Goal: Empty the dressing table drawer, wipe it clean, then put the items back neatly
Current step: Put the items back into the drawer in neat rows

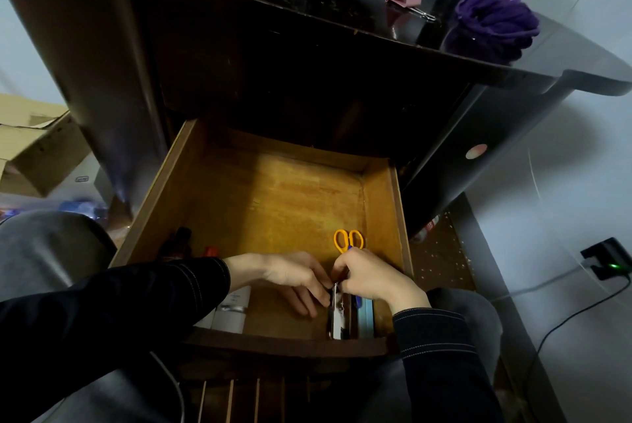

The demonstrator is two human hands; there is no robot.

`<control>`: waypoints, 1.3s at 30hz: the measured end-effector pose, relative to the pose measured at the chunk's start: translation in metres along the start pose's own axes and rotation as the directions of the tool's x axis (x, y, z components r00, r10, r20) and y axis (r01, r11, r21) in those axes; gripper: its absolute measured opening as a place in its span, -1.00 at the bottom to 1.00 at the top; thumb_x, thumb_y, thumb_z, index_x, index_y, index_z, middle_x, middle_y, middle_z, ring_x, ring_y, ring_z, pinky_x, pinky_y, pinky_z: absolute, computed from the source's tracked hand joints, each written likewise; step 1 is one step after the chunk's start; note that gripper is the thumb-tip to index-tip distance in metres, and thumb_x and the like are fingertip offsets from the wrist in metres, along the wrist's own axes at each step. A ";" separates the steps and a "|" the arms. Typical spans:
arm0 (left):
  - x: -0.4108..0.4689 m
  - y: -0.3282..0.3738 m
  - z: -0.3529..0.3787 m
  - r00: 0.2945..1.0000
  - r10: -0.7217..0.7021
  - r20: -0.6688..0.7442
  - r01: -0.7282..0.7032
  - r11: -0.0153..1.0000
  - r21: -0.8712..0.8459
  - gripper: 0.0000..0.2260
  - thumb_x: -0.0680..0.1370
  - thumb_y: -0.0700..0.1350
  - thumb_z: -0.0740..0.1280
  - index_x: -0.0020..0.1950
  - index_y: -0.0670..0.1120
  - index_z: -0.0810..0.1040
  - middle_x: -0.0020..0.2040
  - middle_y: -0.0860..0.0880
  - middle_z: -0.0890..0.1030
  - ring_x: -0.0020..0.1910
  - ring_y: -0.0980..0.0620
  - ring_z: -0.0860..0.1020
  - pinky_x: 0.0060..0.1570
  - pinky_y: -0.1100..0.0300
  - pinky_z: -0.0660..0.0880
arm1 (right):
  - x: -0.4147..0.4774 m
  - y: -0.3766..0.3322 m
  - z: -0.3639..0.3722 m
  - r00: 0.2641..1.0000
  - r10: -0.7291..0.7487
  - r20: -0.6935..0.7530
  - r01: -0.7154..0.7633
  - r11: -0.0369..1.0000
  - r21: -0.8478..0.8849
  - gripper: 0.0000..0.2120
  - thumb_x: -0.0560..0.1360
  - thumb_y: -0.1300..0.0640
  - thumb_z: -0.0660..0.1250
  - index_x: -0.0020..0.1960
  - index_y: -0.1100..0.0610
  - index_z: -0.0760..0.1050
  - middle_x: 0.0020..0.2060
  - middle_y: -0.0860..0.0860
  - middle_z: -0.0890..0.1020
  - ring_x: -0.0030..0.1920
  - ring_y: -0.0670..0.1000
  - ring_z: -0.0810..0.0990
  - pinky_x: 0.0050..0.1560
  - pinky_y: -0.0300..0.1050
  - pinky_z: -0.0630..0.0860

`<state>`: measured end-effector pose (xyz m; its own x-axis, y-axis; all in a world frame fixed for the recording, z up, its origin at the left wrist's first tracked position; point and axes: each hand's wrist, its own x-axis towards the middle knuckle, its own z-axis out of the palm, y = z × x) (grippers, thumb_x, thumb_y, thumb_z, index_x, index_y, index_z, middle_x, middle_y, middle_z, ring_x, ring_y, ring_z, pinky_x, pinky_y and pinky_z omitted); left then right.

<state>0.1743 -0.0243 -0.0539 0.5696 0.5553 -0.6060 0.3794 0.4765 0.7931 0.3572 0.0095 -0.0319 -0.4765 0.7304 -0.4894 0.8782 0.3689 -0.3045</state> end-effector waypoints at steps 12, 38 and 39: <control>-0.003 0.004 0.000 1.000 0.000 0.009 0.000 1.000 0.010 -0.51 0.57 -0.21 0.40 0.47 -0.23 0.37 0.21 -0.21 0.65 0.15 -0.24 0.64 0.23 -0.09 0.56 | 0.000 0.001 -0.001 1.000 0.004 -0.001 -0.003 1.000 0.017 -0.76 0.52 0.34 0.32 0.09 0.14 0.67 -0.17 0.03 0.65 -0.17 0.02 0.63 -0.19 -0.04 0.59; -0.120 0.083 -0.051 0.378 0.751 -0.542 -0.270 0.649 0.711 -0.83 0.62 0.00 0.34 0.19 0.03 0.60 -0.03 0.16 0.61 -0.11 0.20 0.60 -0.12 0.29 0.54 | -0.073 -0.091 -0.169 0.205 -0.282 -0.937 0.312 0.926 -0.211 -0.82 0.59 0.23 0.31 0.15 0.10 0.61 0.00 -0.10 0.59 0.01 -0.12 0.53 -0.04 -0.27 0.48; -0.132 0.092 -0.053 0.334 0.779 -0.531 -0.277 0.620 0.734 -0.83 0.61 0.00 0.34 0.19 0.06 0.60 -0.03 0.17 0.61 -0.10 0.20 0.60 -0.12 0.32 0.53 | -0.070 -0.098 -0.185 0.139 -0.295 -0.945 0.267 0.930 -0.251 -0.81 0.56 0.24 0.32 0.13 0.10 0.61 -0.02 -0.08 0.59 0.01 -0.09 0.51 -0.05 -0.24 0.47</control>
<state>0.0951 -0.0176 0.0962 0.0989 0.9186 0.3827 0.6129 -0.3592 0.7038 0.3121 0.0282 0.1838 -0.2853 0.5363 0.7943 0.7001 0.6826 -0.2094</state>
